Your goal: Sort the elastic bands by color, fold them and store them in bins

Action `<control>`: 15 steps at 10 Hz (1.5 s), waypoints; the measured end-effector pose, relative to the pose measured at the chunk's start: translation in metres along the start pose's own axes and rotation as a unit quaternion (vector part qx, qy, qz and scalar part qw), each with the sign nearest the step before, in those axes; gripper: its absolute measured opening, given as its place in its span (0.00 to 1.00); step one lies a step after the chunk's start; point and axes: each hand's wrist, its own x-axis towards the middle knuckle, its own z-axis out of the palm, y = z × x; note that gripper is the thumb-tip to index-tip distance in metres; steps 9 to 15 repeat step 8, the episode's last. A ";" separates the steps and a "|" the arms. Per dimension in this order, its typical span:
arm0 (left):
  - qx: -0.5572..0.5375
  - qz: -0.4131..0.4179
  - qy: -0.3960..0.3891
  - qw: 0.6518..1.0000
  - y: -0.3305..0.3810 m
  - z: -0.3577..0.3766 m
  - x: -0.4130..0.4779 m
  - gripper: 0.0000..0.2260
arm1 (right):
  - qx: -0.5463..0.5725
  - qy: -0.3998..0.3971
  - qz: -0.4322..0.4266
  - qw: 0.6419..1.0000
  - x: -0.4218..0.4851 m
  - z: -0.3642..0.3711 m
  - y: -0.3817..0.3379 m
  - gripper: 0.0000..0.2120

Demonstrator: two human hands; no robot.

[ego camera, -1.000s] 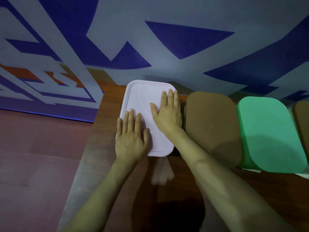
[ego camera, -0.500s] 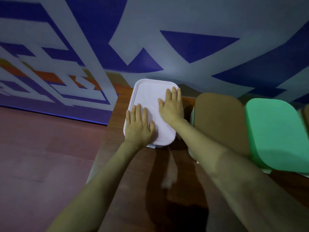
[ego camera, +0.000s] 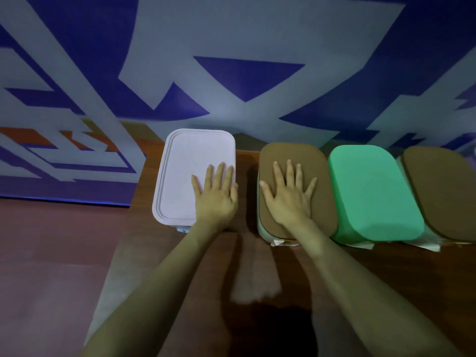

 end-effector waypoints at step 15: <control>0.053 -0.065 -0.066 0.994 0.012 -0.035 0.040 0.15 | 0.050 -0.040 -0.039 0.997 0.043 -0.040 -0.009 0.25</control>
